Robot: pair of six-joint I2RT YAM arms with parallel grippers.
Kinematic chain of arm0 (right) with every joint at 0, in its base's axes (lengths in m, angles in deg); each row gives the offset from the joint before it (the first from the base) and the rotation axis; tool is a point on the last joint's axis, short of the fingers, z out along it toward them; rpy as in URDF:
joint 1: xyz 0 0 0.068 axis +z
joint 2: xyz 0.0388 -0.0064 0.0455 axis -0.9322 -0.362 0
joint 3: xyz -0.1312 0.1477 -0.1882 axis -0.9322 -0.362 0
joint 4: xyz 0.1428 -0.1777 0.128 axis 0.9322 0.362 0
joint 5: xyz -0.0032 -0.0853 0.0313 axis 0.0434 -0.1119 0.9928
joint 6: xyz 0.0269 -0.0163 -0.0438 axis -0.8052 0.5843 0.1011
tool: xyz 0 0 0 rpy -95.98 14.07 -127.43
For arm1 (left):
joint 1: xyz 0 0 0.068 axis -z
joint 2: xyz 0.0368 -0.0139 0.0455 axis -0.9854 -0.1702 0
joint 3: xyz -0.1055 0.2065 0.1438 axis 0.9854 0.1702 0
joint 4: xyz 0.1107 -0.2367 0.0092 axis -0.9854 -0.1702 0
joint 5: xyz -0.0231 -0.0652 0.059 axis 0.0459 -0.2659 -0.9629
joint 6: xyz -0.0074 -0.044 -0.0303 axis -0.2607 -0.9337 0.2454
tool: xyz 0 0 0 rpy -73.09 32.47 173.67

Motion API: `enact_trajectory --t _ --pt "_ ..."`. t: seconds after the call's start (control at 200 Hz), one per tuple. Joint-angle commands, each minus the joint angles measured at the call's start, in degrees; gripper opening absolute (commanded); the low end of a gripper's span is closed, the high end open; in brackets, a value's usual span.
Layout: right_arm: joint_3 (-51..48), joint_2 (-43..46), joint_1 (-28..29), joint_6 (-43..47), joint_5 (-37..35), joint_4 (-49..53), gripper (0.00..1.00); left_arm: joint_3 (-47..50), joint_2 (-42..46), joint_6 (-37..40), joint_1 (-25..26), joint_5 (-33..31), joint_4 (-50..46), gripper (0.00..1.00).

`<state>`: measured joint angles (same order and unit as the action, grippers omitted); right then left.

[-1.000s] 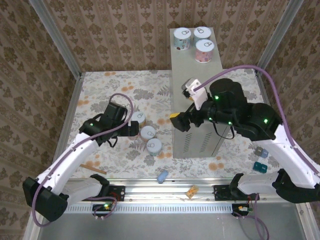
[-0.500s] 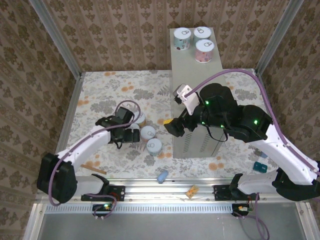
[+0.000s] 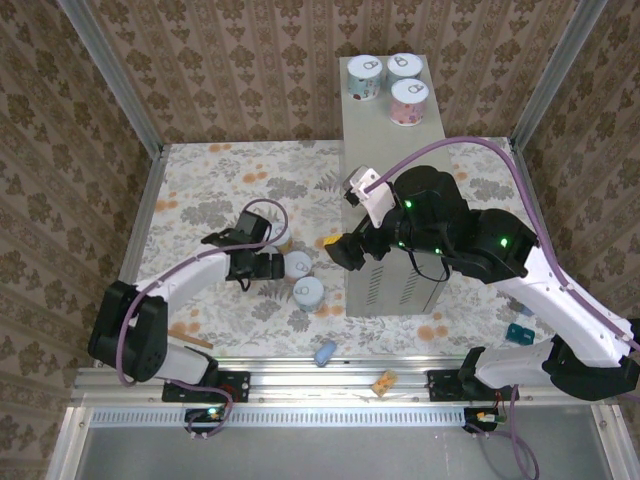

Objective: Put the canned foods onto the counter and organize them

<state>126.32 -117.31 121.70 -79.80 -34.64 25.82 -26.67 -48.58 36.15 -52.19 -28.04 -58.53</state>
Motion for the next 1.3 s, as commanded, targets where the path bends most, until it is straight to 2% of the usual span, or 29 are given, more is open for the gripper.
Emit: enact_trajectory --t 0.0,0.345,0.65,0.87,1.075,1.295 --pt "-1.0 0.08 0.3 0.48 -1.68 -1.04 1.0 -1.16 -1.59 2.7 -0.51 0.74 3.41 0.93" --pt "-1.64 -0.2 0.29 -0.75 -2.45 -1.69 1.0 -2.65 -3.21 4.72 -0.8 0.48 5.96 0.88" --pt "-1.12 1.37 0.25 -3.13 -2.47 -0.88 1.0 -2.88 -2.23 5.58 -0.85 0.21 5.69 0.77" --pt "-1.35 2.93 0.3 -3.4 -2.27 -1.02 1.0 -1.94 1.21 6.05 -0.85 -0.03 4.46 0.75" --pt "-1.66 3.64 0.4 -3.04 -0.75 -2.31 1.0 -1.73 6.8 6.83 -0.93 -0.61 2.27 0.68" --pt "-1.19 4.36 0.41 -1.71 0.78 -1.89 1.0 -4.93 13.37 7.6 -0.89 -0.55 -4.11 0.65"
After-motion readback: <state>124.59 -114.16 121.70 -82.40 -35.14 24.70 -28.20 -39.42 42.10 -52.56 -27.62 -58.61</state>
